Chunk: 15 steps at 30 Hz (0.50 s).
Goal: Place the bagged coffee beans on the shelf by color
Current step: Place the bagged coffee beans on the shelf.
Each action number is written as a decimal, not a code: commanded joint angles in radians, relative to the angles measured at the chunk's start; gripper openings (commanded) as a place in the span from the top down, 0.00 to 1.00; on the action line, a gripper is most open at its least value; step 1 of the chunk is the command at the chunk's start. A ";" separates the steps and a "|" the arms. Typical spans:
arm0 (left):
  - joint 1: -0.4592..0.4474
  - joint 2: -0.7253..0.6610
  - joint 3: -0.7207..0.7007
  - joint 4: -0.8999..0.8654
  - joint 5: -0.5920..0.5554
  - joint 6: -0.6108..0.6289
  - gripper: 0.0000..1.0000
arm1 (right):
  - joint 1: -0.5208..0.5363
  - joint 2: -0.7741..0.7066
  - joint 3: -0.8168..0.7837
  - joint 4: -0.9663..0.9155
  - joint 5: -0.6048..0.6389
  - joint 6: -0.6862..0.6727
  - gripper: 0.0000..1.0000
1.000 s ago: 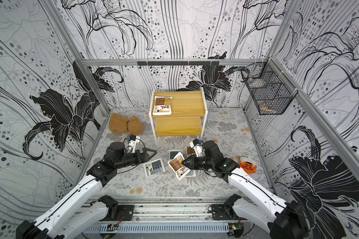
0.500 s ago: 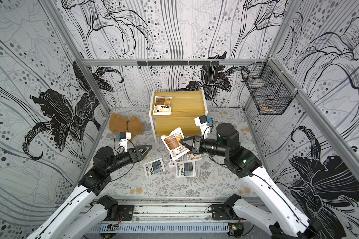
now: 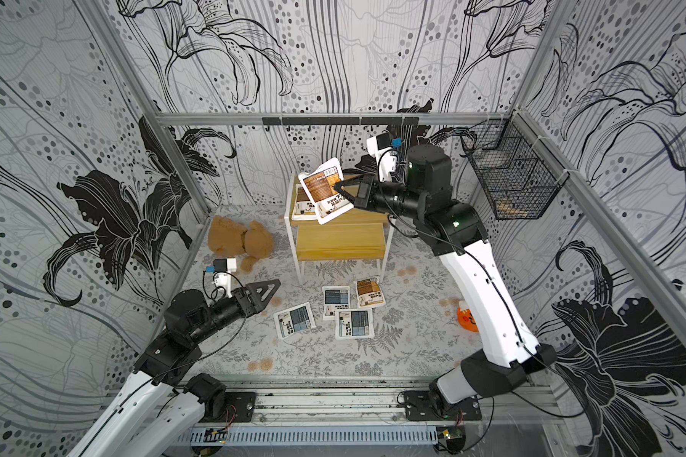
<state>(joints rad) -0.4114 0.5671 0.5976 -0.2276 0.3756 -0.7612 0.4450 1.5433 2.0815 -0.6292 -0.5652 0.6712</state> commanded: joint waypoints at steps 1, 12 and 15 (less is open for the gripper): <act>0.006 0.006 0.051 -0.005 -0.015 0.022 0.03 | -0.066 0.058 0.064 -0.061 0.012 0.032 0.94; 0.004 0.018 0.078 -0.050 -0.007 -0.009 0.03 | -0.135 0.319 0.288 -0.157 0.025 0.076 0.94; 0.005 0.016 0.078 -0.054 -0.005 -0.017 0.03 | -0.137 0.343 0.288 -0.155 0.029 0.099 0.93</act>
<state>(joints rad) -0.4114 0.5896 0.6621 -0.2729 0.3752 -0.7700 0.3141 1.8736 2.3413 -0.7563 -0.5522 0.7410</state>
